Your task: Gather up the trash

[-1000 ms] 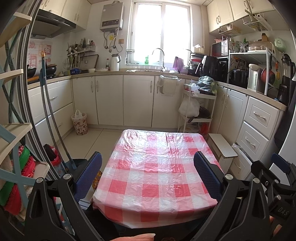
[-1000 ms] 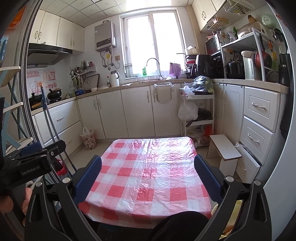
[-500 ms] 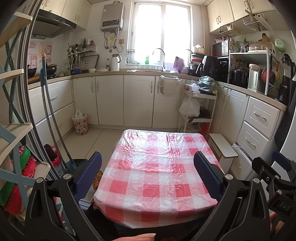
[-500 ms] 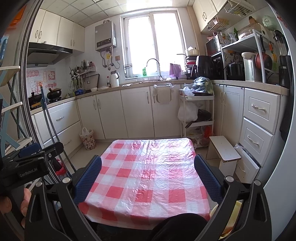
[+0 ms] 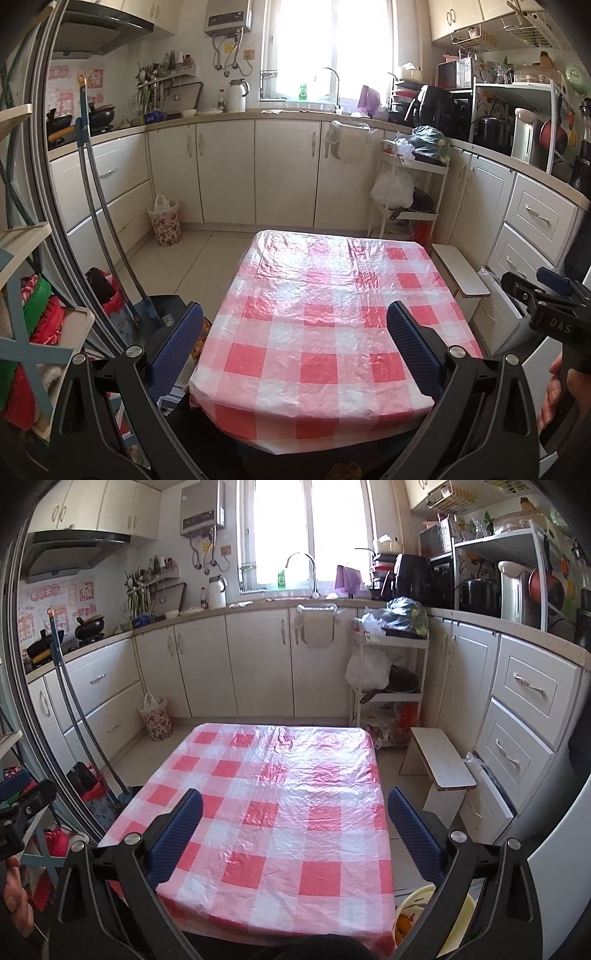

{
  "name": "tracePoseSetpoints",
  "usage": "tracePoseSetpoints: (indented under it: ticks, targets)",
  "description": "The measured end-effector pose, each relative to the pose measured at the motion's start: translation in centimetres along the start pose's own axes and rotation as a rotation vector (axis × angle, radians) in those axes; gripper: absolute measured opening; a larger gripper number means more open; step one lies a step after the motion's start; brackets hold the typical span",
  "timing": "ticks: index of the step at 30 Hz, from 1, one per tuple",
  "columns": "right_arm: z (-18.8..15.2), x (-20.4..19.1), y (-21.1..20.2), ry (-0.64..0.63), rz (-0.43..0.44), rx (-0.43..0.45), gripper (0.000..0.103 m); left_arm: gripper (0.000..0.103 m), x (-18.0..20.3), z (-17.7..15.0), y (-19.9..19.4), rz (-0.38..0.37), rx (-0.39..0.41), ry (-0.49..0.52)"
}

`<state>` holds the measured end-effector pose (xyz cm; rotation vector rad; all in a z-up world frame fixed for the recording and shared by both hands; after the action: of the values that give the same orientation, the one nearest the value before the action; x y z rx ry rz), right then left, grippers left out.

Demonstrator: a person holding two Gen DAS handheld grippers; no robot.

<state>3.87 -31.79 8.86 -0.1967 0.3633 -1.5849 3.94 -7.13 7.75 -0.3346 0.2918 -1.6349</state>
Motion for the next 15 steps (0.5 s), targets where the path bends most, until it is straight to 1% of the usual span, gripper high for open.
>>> tracePoseSetpoints:
  ticks: [4, 9, 15]
  targets:
    - [-0.8, 0.4, 4.2, 0.011, 0.007, -0.081, 0.096, 0.096, 0.0, -0.4, 1.6, 0.015, -0.029, 0.012]
    - [-2.3, -0.1, 9.5, 0.022, 0.013, -0.159, 0.096, 0.096, 0.1, -1.0, 3.3, 0.032, -0.061, 0.027]
    - [-5.5, 0.5, 14.9, 0.034, -0.028, -0.232, 0.096, 0.096, -0.3, -1.7, 4.8, 0.052, -0.089, 0.029]
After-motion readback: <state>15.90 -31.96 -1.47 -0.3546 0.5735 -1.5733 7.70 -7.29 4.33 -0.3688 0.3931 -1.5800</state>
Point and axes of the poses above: each gripper's, at about its wrist camera, not at the fingertips, and y roughly the way its jaws point, x to its right, z to its top, the point moved 8 cm from there along y, roughly the way its jaws point, and after that the axes turned 9 degrees about x, right-handed, at the moved point
